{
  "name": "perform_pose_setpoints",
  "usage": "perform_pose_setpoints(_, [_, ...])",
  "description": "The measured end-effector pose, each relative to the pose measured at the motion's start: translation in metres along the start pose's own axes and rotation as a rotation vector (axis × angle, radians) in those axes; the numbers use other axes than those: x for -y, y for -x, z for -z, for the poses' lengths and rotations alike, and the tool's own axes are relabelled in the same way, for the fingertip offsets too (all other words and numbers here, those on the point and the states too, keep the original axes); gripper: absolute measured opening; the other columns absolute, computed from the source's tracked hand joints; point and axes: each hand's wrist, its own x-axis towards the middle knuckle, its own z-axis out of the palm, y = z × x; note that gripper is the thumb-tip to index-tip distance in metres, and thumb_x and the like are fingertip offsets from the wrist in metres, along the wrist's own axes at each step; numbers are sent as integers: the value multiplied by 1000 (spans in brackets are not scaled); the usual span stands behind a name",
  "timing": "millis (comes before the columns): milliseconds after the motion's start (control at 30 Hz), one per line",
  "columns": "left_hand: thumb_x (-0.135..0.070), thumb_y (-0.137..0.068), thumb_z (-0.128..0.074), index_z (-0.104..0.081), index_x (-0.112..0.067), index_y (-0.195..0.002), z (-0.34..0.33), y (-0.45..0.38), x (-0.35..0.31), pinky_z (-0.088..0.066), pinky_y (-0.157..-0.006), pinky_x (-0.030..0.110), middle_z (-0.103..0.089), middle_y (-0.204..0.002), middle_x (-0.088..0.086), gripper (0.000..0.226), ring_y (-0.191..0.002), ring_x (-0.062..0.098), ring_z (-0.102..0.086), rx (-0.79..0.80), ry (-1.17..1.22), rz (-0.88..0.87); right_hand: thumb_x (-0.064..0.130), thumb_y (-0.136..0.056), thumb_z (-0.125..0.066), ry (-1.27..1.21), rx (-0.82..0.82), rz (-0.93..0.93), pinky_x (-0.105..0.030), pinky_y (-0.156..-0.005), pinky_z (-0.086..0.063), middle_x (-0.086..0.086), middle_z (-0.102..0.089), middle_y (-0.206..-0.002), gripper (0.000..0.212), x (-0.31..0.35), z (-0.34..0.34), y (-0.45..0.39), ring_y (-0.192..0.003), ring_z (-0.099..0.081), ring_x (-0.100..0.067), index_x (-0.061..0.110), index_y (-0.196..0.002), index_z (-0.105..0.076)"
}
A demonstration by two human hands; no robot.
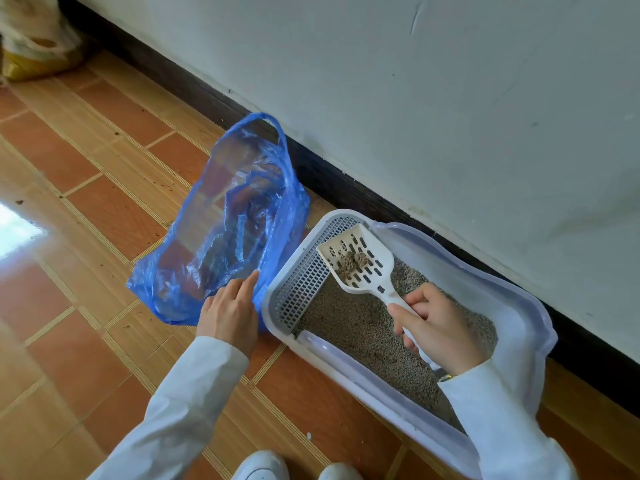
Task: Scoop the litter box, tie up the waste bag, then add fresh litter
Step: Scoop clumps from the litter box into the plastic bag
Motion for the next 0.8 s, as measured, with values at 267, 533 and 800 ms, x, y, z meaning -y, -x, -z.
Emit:
perform_pose_setpoints(267, [11,-57,-77,-69,-12,-109,6,-10,6,-50,-61,37,-65,-78,10,58,-66,31,-62,-28,-58,-95,36,-84,-65,89,108,141,-29,-57,-51,5,-71,-66,22,62,-45,-46,-49,-60,-6,19,-88,-51])
perform_pose_setpoints(533, [-2,-37,-88,-72,-20,-103,6,-9,10,-50,-56,34,-65,-77,4,70,-66,26,-63,-39,-114,-162,30,-90,-59,491,83,388,-24,-51,-42,0,-61,-82,23,102,-100,-85,-68,-60,-16,20,-94,-39])
perform_pose_setpoints(800, [-12,-33,-93,-73,-24,-101,8,-4,15,-51,-60,34,-66,-83,1,72,-74,24,-63,-15,-116,-140,14,-87,-58,1062,-54,786,-33,-61,-32,-10,-65,-96,43,105,-125,-92,-86,-64,-28,14,-123,-33])
